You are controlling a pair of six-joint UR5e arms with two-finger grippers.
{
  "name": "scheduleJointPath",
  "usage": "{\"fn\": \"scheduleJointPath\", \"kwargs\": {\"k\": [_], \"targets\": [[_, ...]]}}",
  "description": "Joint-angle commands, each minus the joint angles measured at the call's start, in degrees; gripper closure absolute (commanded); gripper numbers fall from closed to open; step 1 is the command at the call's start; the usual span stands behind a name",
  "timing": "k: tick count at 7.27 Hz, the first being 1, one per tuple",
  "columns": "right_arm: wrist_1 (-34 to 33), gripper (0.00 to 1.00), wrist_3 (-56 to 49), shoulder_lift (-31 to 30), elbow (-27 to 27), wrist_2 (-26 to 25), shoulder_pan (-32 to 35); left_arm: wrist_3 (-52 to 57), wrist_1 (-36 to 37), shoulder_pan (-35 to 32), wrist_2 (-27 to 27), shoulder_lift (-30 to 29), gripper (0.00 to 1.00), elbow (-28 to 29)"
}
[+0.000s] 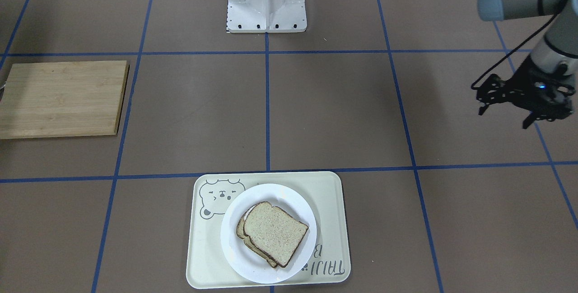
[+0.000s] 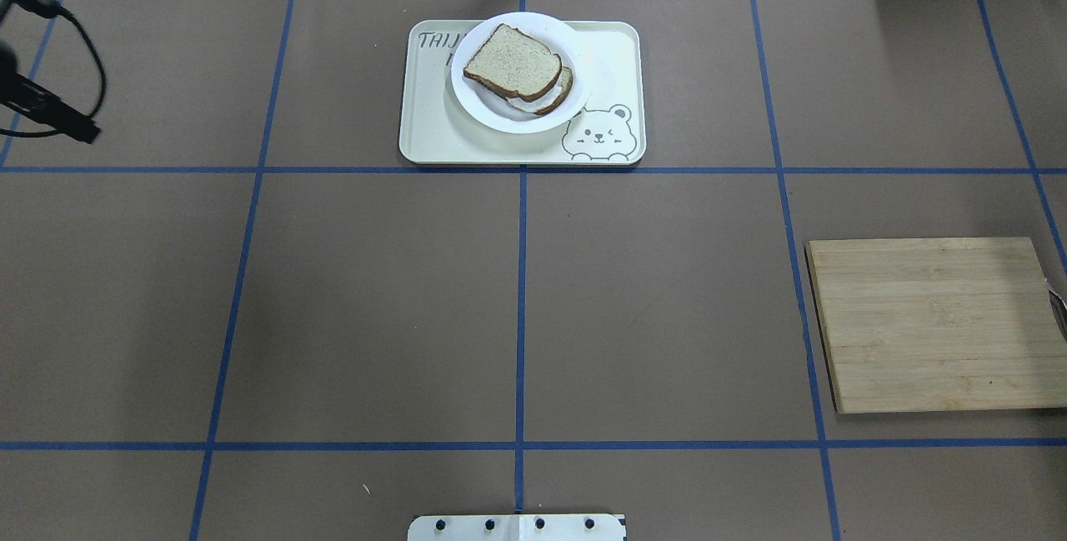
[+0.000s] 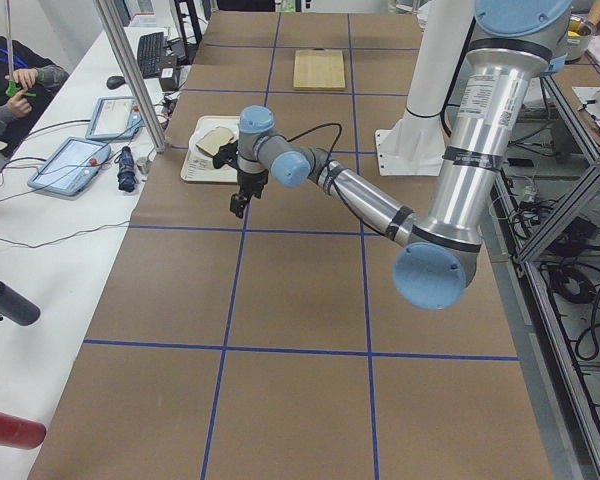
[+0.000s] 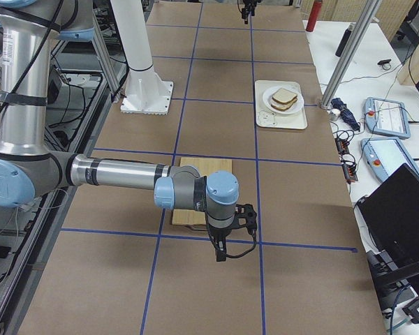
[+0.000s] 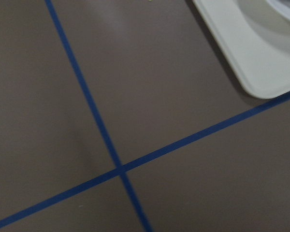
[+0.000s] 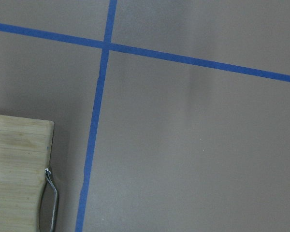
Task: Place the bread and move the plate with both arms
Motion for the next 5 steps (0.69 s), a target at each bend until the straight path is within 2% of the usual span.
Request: {"fn": "scheduleJointPath", "kwargs": {"k": [1, 2, 3, 4, 5], "targets": [[0.0, 0.00, 0.0, 0.0, 0.0, 0.1, 0.0, 17.4, 13.7, -10.6, -0.4, 1.7, 0.02, 0.7], [0.0, 0.00, 0.0, 0.0, -0.3, 0.1, 0.0, 18.0, 13.6, -16.0, -1.5, 4.7, 0.02, 3.5], [0.0, 0.00, 0.0, 0.0, -0.4, 0.1, 0.0, 18.0, 13.2, -18.5, -2.9, 7.4, 0.02, 5.3], [0.0, 0.00, 0.0, 0.0, -0.4, 0.1, 0.0, 18.1, 13.1, -20.2, -3.1, 8.6, 0.02, 5.4], [0.0, 0.00, 0.0, 0.0, -0.4, 0.2, 0.0, 17.9, 11.7, -21.7, -6.1, 11.1, 0.02, 4.8]]}}
